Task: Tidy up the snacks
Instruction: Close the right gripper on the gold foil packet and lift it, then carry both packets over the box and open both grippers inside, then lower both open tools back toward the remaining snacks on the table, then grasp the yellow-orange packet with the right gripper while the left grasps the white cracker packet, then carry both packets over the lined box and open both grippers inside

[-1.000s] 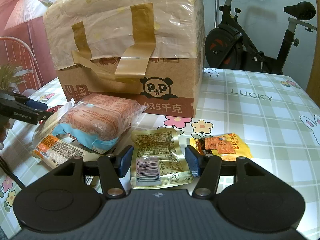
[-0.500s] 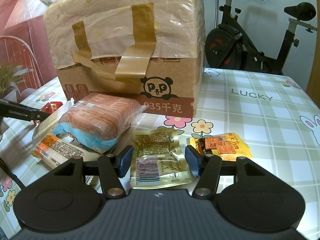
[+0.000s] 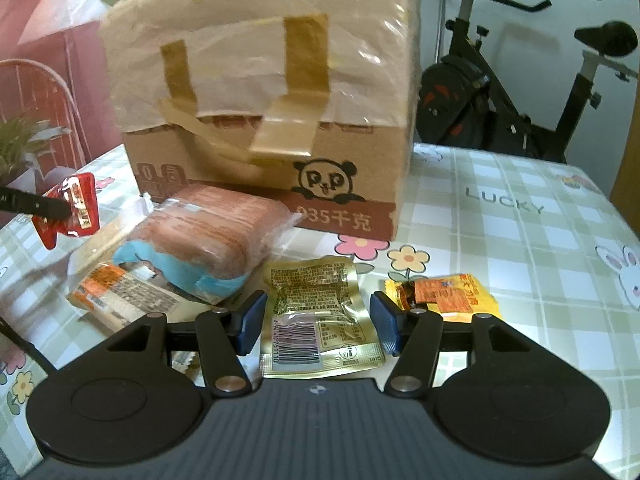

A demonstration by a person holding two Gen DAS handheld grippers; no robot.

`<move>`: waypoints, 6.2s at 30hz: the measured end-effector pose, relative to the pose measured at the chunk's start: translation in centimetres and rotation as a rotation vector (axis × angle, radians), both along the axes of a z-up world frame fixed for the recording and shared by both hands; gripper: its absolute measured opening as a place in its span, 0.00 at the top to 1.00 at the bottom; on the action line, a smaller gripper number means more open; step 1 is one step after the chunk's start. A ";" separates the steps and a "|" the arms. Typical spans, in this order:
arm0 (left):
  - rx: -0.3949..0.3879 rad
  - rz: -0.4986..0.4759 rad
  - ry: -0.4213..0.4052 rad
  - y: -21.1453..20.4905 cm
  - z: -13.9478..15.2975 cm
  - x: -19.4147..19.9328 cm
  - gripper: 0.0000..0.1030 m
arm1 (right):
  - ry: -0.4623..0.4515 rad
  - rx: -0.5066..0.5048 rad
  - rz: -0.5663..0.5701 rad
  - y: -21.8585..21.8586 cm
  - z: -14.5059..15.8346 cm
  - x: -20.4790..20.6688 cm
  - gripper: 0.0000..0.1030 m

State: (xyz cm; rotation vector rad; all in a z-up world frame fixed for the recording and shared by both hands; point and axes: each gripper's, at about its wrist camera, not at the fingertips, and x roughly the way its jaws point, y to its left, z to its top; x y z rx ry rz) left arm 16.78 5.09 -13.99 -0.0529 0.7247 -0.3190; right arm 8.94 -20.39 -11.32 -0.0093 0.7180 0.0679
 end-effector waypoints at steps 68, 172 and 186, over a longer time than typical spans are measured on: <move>0.022 -0.049 -0.274 -5.8 14.3 11.9 0.34 | -0.201 0.029 -0.050 -2.0 18.0 16.1 0.25; 0.109 -0.084 0.110 -5.0 -4.6 2.8 0.32 | -0.033 0.000 -0.056 -2.8 -0.6 1.1 0.65; 0.079 -0.004 0.087 -3.6 -3.8 0.7 0.45 | -0.027 0.002 -0.053 -2.7 -0.7 1.2 0.65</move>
